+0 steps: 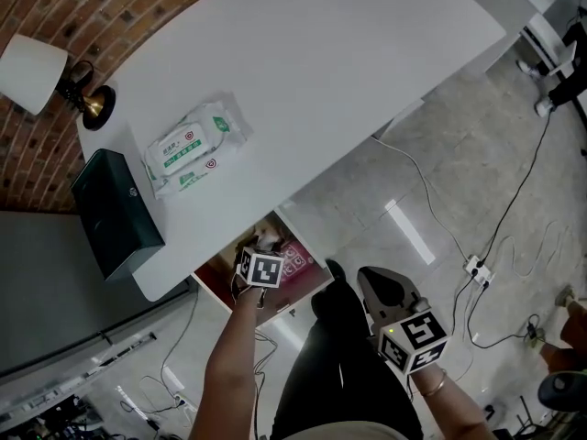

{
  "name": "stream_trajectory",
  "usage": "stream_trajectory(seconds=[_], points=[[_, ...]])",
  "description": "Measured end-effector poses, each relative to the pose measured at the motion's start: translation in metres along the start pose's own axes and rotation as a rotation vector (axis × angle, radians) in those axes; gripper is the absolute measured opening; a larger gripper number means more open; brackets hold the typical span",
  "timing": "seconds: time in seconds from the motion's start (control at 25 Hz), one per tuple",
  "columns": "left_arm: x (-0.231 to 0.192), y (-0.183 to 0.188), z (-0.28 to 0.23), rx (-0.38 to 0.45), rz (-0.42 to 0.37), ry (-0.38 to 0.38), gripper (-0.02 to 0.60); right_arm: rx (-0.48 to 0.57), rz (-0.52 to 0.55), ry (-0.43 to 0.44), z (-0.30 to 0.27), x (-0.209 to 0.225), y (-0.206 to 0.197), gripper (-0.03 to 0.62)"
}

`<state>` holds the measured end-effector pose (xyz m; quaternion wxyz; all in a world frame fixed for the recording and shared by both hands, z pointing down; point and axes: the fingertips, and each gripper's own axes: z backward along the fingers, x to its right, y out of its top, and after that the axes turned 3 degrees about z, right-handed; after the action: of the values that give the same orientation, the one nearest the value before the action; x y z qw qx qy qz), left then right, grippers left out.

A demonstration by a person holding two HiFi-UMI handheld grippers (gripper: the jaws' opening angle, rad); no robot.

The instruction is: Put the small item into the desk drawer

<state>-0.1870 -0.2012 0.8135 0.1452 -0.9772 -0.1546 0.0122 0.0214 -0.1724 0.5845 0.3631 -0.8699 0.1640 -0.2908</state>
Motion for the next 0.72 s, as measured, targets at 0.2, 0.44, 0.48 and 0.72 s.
stream_trajectory(seconds=[0.2,0.44,0.48,0.72], points=[[-0.007,0.006,0.028,0.088,0.046,0.006,0.227,0.013,0.027,0.021,-0.002,-0.01,0.009,0.009],[-0.014,0.005,0.073,0.187,0.127,0.011,0.225,0.023,0.053,0.043,0.001,-0.03,0.019,0.009],[-0.014,0.004,0.081,0.202,0.136,0.014,0.221,0.025,0.06,0.046,0.002,-0.033,0.02,0.009],[-0.016,-0.006,0.134,0.301,0.208,0.031,0.183,0.037,0.109,0.068,0.012,-0.052,0.027,0.009]])
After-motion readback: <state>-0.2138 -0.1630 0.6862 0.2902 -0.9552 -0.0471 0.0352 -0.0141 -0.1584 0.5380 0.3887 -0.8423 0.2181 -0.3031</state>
